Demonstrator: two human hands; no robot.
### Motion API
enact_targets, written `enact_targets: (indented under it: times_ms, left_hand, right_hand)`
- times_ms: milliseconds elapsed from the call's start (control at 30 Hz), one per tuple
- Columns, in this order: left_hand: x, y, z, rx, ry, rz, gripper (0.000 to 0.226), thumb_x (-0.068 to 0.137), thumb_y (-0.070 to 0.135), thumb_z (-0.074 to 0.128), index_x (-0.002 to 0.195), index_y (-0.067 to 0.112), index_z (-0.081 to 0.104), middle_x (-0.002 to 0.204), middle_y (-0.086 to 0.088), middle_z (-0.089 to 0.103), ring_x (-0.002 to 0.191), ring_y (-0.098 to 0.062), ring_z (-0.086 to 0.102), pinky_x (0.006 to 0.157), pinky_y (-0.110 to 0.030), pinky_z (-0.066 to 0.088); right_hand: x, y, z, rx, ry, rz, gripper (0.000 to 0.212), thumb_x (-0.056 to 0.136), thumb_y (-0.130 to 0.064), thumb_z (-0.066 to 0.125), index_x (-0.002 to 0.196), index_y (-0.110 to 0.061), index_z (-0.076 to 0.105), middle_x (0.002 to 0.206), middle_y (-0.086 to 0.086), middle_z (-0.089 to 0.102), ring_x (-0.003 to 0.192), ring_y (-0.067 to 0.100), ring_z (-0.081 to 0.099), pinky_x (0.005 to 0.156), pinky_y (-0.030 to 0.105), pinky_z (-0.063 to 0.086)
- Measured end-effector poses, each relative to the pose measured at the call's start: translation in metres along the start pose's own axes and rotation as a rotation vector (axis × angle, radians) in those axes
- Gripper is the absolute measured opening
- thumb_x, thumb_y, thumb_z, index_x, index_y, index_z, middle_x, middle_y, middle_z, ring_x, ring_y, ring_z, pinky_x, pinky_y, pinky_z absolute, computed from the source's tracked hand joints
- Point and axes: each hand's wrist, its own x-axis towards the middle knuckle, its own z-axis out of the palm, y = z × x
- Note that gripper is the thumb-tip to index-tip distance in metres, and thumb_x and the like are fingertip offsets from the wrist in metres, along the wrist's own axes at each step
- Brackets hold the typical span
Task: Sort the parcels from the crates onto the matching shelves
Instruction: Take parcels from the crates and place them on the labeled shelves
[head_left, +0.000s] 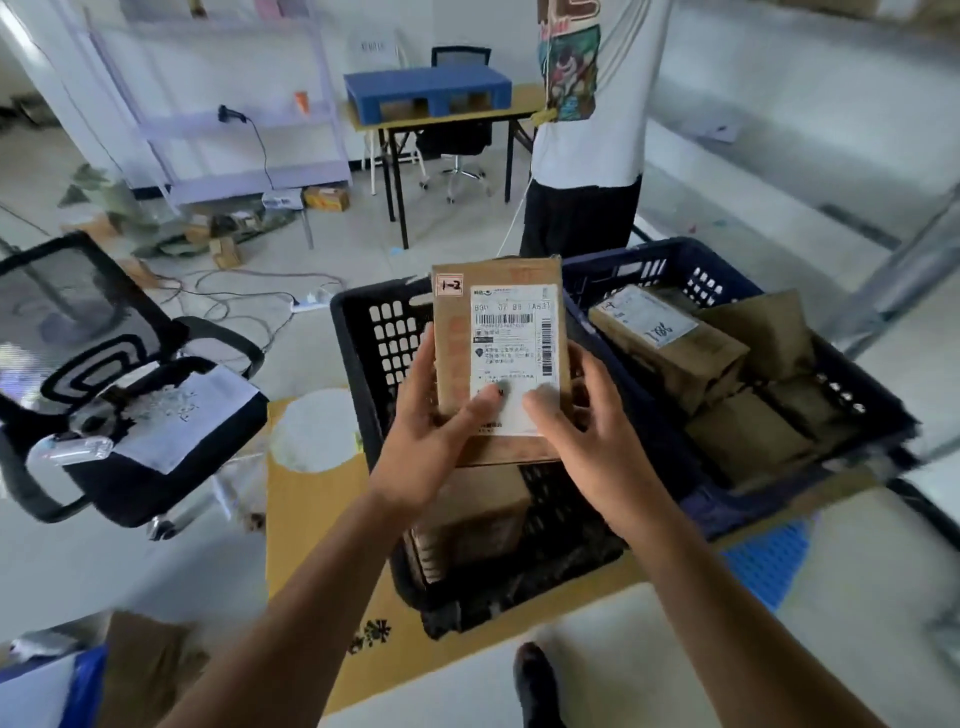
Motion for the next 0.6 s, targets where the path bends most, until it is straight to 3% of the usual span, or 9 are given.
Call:
enact_targets:
  times_ms: [100,200,333,433,600]
  left_hand:
    - [-0.041,0.014,0.006,-0.010,-0.087,0.032,0.077,0.096,0.030,0.073,0.154,0.054,0.027,0.145,0.005,0.059,0.128,-0.019,0.062,0.102,-0.043,0.055]
    - [-0.076,0.019,0.018,-0.056,-0.193,-0.004,0.074,0.097,0.032,0.071,0.153,0.055,0.028,0.145,0.003,0.057,0.123,-0.020,0.065,0.096,-0.040,0.058]
    - [-0.113,0.012,0.039,-0.088,-0.321,-0.090,0.060,0.101,0.049,0.056,0.156,0.043,0.033,0.140,0.015,0.061,0.123,-0.006,0.063,0.096,-0.031,0.058]
    - [-0.132,0.006,0.060,0.093,-0.259,-0.082,0.064,0.092,0.066,0.053,0.152,0.046,0.040,0.151,0.016,0.048,0.126,0.005,0.053,0.111,-0.036,0.047]
    - [-0.156,-0.022,0.094,0.688,-0.314,0.094,0.068,0.097,0.063,0.049,0.157,0.037,0.032,0.164,0.004,0.031,0.153,-0.022,0.022,0.122,-0.052,0.027]
  right_hand:
    - [-0.057,-0.018,0.004,-0.036,0.090,0.021,0.064,0.078,-0.076,0.064,0.135,-0.074,0.034,0.146,-0.005,0.051,0.119,0.009,0.065,0.076,0.020,0.062]
    - [-0.108,-0.024,-0.001,-0.050,0.212,0.032,0.056,0.077,-0.075,0.064,0.125,-0.080,0.035,0.141,-0.010,0.058,0.113,0.005,0.068,0.074,0.021,0.062]
    - [-0.172,-0.021,-0.026,-0.050,0.374,0.065,0.054,0.081,-0.067,0.067,0.130,-0.069,0.045,0.129,-0.021,0.066,0.111,0.001,0.069,0.078,0.026,0.063]
    - [-0.218,-0.009,-0.047,-0.058,0.471,0.125,0.058,0.089,-0.054,0.067,0.142,-0.047,0.046,0.132,-0.008,0.066,0.110,0.009,0.072,0.078,0.031,0.064]
    - [-0.303,0.024,-0.075,-0.026,0.671,0.250,0.056,0.100,-0.032,0.070,0.150,-0.034,0.045,0.131,0.005,0.064,0.105,0.016,0.075,0.082,0.036,0.065]
